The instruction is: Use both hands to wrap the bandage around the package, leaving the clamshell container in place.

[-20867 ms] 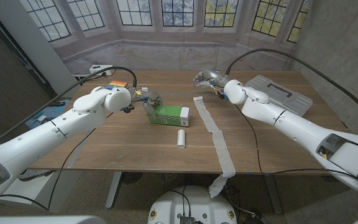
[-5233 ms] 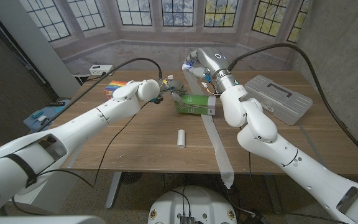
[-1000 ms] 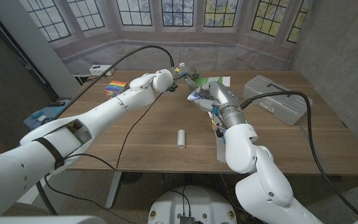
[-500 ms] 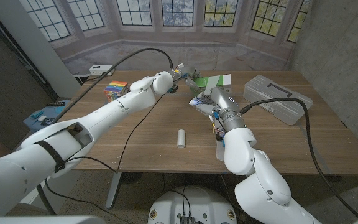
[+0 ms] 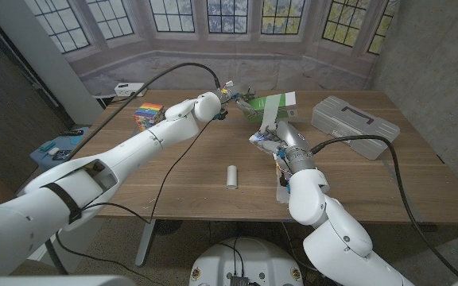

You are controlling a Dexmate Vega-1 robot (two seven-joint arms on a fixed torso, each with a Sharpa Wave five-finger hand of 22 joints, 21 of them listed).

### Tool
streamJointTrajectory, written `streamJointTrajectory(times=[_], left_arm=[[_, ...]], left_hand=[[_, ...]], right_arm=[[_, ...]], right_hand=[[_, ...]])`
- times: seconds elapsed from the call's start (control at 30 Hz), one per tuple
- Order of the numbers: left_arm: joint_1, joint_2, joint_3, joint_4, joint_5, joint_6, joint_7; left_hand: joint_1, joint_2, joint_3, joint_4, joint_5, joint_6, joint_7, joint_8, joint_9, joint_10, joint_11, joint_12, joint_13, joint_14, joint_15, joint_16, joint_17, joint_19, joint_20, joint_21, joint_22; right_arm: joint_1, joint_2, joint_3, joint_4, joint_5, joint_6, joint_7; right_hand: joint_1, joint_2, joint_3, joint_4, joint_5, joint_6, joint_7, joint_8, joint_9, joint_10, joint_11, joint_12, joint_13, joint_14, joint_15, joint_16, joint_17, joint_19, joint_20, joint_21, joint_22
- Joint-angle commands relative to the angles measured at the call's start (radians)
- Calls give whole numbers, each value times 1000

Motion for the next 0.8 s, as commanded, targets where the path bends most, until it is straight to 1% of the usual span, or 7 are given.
streamJointTrajectory(times=[0.03, 0.1, 0.33, 0.4, 0.57, 0.8], left_arm=[[8, 11, -5, -27, -4, 5, 9], [9, 14, -7, -32, -4, 6, 8], [16, 18, -20, -41, -23, -3, 10], [18, 19, -22, -43, -26, -5, 11], [23, 19, -27, -50, -34, -7, 14], [31, 22, -38, -61, -51, -13, 18]], left_hand=[[-52, 72, 8, 12, 3, 58, 36, 147, 2, 5, 11, 1, 1, 6, 3, -2, 1, 0, 7, 8, 4], [-53, 73, 9, 12, 3, 59, 36, 147, 2, 6, 5, 2, 2, 6, 2, -2, 1, 0, 7, 8, 4], [-56, 74, 7, 13, 2, 56, 38, 145, 1, 2, 12, 0, 2, 5, 2, -1, 3, -1, 7, 8, 4], [-55, 73, 8, 12, 2, 57, 39, 145, 1, 3, 7, 0, 2, 5, 2, -1, 3, -1, 8, 8, 4], [-57, 74, 8, 12, 2, 56, 38, 144, 1, 6, 11, 1, 3, 5, 2, -1, 3, -1, 8, 8, 4], [-60, 74, 8, 13, 2, 58, 40, 145, 1, 4, 11, 0, 3, 4, 3, -1, 3, -2, 8, 7, 4]], right_arm=[[-14, -33, 32, -10, 144, -35, -97], [-12, -44, 31, -15, 161, -46, -110], [-10, -68, 42, -11, 233, -76, -154], [-11, -73, 47, -8, 259, -82, -164], [-6, -95, 47, -7, 306, -109, -189], [-5, -117, 57, 1, 372, -119, -231]], right_hand=[[6, 1, -2, -4, 6, 6, -1, -2, 5, 5, -1, 2, 5, 10, -126, -1, 1, 9, -20, 1, 5], [5, 1, -2, -3, 6, 6, 0, -2, 5, 6, 2, 3, 5, 9, -124, -2, 0, 9, -20, 1, 5], [8, 1, -3, -4, 6, 7, 0, -3, 5, 7, 2, 5, 8, 12, -127, -1, 1, 11, -20, 1, 5], [9, 1, -4, -4, 6, 7, 0, -3, 5, 8, 3, 6, 9, 13, -127, -1, 2, 11, -20, 1, 5], [9, 1, -4, -4, 6, 7, 0, -4, 6, 9, 1, 7, 11, 12, -126, -2, 1, 11, -20, 1, 5], [10, 1, -5, -4, 6, 7, -1, -4, 6, 6, 2, 7, 14, 13, -126, -3, 2, 12, -20, 1, 5]])
